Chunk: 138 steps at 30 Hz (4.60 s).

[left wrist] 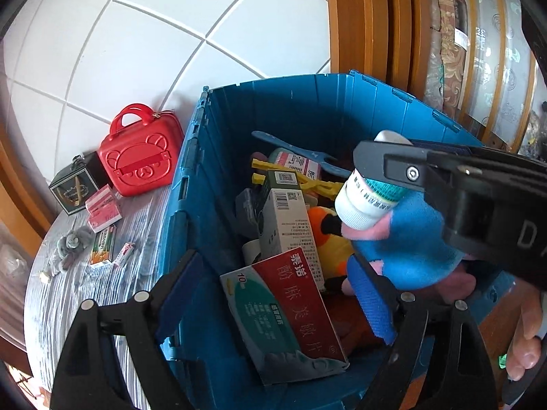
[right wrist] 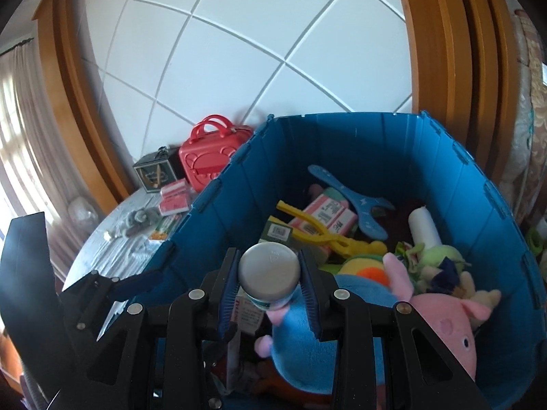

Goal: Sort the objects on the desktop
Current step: 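Open both tools to drop the box and bottle into the crate, then withdraw both tools from the crate back over the bed items, then grasp the green ibuprofen box with the left tool while the right tool grasps the red-white ointment box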

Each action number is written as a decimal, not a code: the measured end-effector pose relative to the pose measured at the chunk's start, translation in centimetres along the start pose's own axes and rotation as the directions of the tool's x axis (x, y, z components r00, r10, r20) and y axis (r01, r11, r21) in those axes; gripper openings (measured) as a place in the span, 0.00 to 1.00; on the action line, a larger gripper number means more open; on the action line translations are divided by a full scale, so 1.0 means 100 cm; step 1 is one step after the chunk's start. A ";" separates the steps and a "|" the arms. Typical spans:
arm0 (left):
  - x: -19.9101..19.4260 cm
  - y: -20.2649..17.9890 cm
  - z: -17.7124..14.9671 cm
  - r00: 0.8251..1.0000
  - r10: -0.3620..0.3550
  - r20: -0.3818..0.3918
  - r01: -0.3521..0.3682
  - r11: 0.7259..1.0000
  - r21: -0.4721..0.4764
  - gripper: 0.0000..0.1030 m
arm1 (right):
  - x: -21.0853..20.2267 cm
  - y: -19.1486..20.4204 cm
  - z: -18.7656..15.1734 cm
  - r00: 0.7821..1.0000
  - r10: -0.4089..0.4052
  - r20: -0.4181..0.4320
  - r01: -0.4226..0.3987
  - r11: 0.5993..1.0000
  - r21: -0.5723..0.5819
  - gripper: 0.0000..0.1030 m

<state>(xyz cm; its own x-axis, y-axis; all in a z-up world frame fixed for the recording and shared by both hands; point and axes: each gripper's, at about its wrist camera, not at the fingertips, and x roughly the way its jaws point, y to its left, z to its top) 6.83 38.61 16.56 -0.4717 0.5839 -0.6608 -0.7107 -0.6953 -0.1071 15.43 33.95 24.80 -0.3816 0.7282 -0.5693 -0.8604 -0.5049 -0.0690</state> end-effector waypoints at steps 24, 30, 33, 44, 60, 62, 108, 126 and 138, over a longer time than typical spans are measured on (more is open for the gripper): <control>-0.035 0.001 -0.005 0.994 0.003 0.109 -0.003 1.000 -0.005 0.85 | -0.075 -0.023 -0.024 0.982 -0.138 0.128 0.133 0.990 0.044 1.00; -0.066 0.026 -0.009 0.983 0.034 0.182 -0.026 0.999 -0.046 0.89 | -0.085 -0.003 -0.018 0.971 -0.174 0.167 0.170 0.985 0.033 1.00; -0.078 0.045 -0.010 0.977 0.051 0.208 -0.036 0.997 -0.073 0.89 | -0.082 0.013 -0.013 0.967 -0.181 0.179 0.182 0.983 0.013 1.00; -0.090 0.152 -0.028 0.966 0.069 0.249 -0.034 0.989 -0.142 0.89 | -0.038 0.110 -0.002 0.965 -0.184 0.188 0.202 0.977 -0.076 1.00; -0.041 0.455 -0.084 0.979 0.146 0.143 -0.109 0.965 -0.239 0.89 | 0.093 0.321 0.012 0.958 -0.253 0.138 0.260 0.965 -0.036 1.00; -0.018 0.488 -0.091 0.986 0.147 0.073 -0.121 0.952 -0.280 0.89 | 0.118 0.328 0.014 0.960 -0.264 0.093 0.268 0.963 -0.029 1.00; 0.372 0.558 -0.068 0.937 0.023 -0.348 -0.110 0.966 -0.232 0.85 | 0.549 0.289 -0.012 0.831 -0.158 -0.533 0.230 0.971 0.072 1.00; 0.337 0.568 -0.133 0.940 0.081 -0.331 -0.183 0.940 -0.289 0.85 | 0.583 0.339 -0.035 0.800 -0.156 -0.579 0.183 0.983 -0.011 0.44; 0.272 0.556 -0.120 0.962 0.090 -0.256 -0.164 0.945 -0.283 0.84 | 0.517 0.337 -0.026 0.852 -0.135 -0.506 0.157 0.988 0.001 0.26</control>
<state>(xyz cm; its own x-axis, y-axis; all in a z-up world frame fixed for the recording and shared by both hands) -39.27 10.85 -16.28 -0.3842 0.3919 -0.8360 -0.4471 -0.8712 -0.2029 -32.47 53.42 -9.08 -0.0384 0.4544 -0.8900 -0.9099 -0.3840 -0.1568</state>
